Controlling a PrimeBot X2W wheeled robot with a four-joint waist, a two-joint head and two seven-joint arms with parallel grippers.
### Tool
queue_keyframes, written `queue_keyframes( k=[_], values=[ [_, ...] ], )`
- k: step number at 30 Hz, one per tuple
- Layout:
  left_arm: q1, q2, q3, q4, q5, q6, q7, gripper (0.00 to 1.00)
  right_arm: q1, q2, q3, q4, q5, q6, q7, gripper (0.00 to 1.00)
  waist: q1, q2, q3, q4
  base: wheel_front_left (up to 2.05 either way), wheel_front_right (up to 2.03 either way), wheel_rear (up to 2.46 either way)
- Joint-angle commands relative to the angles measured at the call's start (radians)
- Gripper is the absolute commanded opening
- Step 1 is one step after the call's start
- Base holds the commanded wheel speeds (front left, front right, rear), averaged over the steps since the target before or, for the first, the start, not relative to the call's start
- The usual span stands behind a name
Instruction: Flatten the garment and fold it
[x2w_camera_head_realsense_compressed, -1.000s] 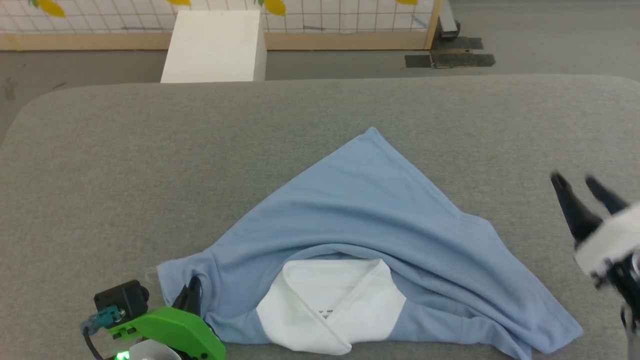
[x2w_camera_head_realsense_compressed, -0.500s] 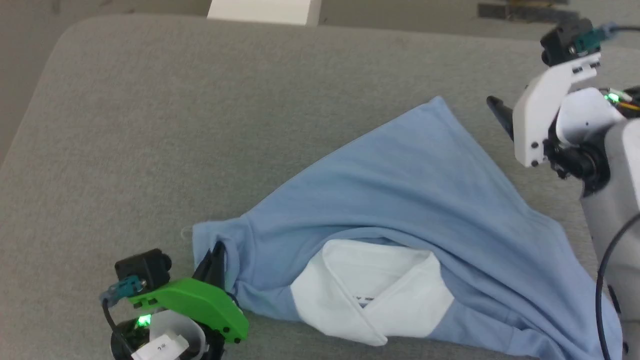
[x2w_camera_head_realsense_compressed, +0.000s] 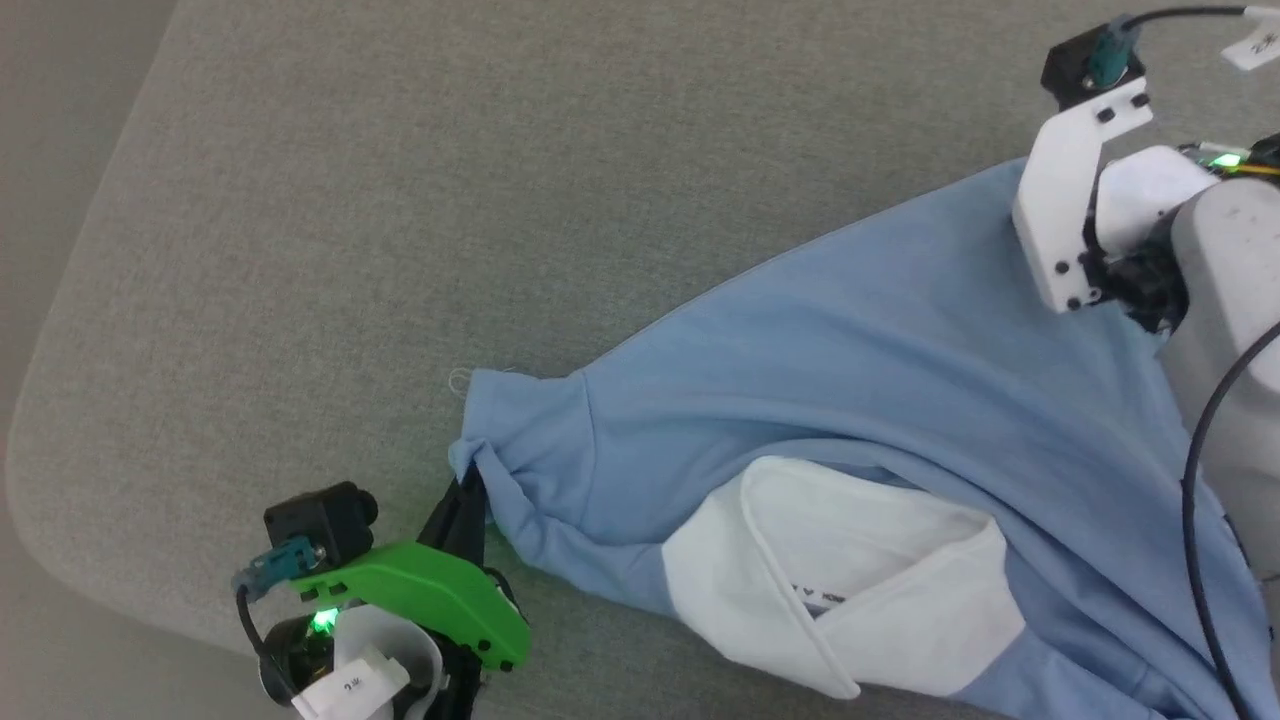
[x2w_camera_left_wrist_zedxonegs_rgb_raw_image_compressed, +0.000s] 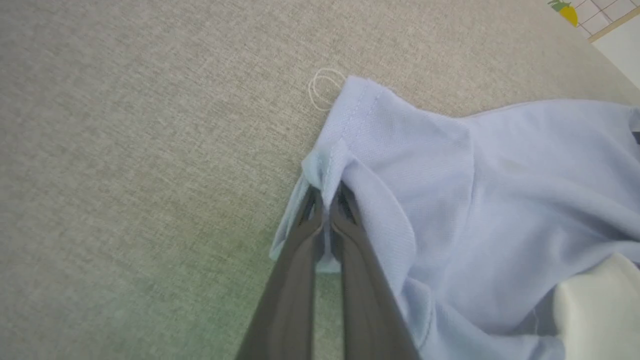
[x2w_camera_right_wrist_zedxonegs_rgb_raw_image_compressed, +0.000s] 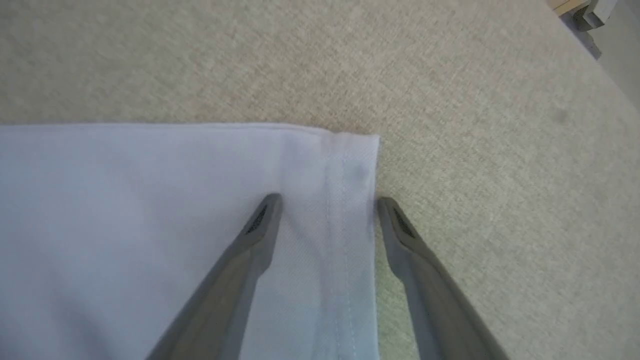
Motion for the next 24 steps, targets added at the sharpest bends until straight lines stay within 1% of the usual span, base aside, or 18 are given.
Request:
queue_keyframes(
  k=[1,2,3,4,6,10,12,14,16,19,21,24],
  values=[
    [-0.015,0.0,0.005,0.008,-0.005,-0.004,-0.01,0.0,0.019,0.005,0.012,0.036,0.014,-0.001,0.022,0.99,0.0,0.0,0.026,0.02,0.0,0.0,0.0],
    [-0.013,0.001,0.006,0.012,-0.007,-0.005,-0.011,0.0,0.019,0.006,0.008,0.043,0.023,-0.001,0.029,0.36,0.0,0.0,0.024,0.014,0.0,0.0,0.0],
    [-0.012,0.004,0.009,0.017,-0.008,-0.006,-0.013,0.0,0.017,0.007,0.006,0.046,0.035,-0.001,0.032,0.11,0.0,0.0,0.018,0.005,0.0,0.0,0.0],
    [-0.012,0.007,0.011,0.021,-0.008,-0.007,-0.014,0.0,0.015,0.006,0.004,0.044,0.044,-0.001,0.029,0.0,0.0,0.0,0.011,-0.002,0.0,0.0,0.0],
    [-0.012,0.013,0.019,0.026,-0.01,-0.009,-0.017,0.0,0.012,0.003,-0.012,0.032,0.071,-0.001,0.004,0.0,0.0,0.0,-0.011,-0.024,0.0,0.0,0.0],
    [-0.012,0.03,0.029,0.035,-0.011,-0.013,-0.017,0.0,0.026,-0.014,-0.076,-0.03,0.143,-0.001,-0.107,0.0,0.0,0.0,-0.079,-0.067,0.0,0.0,0.0],
    [-0.004,0.046,0.04,0.039,-0.012,-0.009,-0.013,0.0,0.062,-0.022,-0.114,-0.084,0.206,-0.001,-0.16,0.0,0.0,0.0,-0.128,-0.103,0.0,0.0,0.0],
    [0.009,0.06,0.049,0.04,-0.012,-0.003,-0.008,0.0,0.118,-0.028,-0.144,-0.148,0.27,-0.001,-0.19,0.0,0.0,0.0,-0.176,-0.141,0.0,0.0,0.0],
    [0.03,0.076,0.055,0.034,-0.013,0.004,0.001,0.0,0.188,-0.032,-0.182,-0.223,0.324,-0.001,-0.198,0.0,0.0,0.0,-0.214,-0.183,0.0,0.0,0.0],
    [0.06,0.091,0.062,0.019,-0.017,0.015,0.012,0.0,0.306,-0.042,-0.244,-0.334,0.357,-0.001,-0.198,0.0,0.0,0.0,-0.257,-0.238,0.0,0.0,0.0],
    [0.081,0.098,0.068,0.009,-0.021,0.025,0.016,0.0,0.4,-0.032,-0.312,-0.408,0.379,-0.001,-0.187,0.0,0.0,0.0,-0.282,-0.271,0.0,0.0,0.0],
    [0.112,0.103,0.074,-0.002,-0.028,0.034,0.019,0.0,0.557,0.0,-0.424,-0.521,0.402,-0.001,-0.15,0.0,0.0,0.0,-0.313,-0.31,0.0,0.0,0.0]
  ],
)
